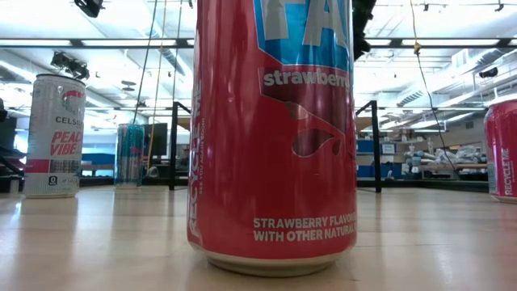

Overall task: Place canned beverage on shelf
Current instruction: Put the right white pink soda can on the shelf

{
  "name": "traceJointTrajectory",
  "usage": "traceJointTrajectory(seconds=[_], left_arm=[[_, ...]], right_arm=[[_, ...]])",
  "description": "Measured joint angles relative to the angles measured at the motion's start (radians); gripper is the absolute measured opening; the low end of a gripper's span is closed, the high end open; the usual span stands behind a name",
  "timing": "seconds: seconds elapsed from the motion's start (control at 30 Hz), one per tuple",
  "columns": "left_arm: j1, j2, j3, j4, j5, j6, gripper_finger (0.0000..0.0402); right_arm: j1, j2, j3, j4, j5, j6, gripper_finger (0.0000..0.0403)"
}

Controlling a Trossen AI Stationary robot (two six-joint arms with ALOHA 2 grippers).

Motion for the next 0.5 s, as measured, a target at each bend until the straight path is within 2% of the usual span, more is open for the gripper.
traceJointTrajectory(seconds=[0.3, 0.5], left_arm=[[0.0, 0.0, 0.0, 0.0, 0.0, 0.0, 0.0016], [0.0, 0.0, 0.0, 0.0, 0.0, 0.0, 0.0016]], right_arm=[[-0.001, 0.0, 0.0, 0.006, 0.002, -0.001, 0.03], [0.0, -0.007, -0.064, 0.061, 0.013, -0.022, 0.03]])
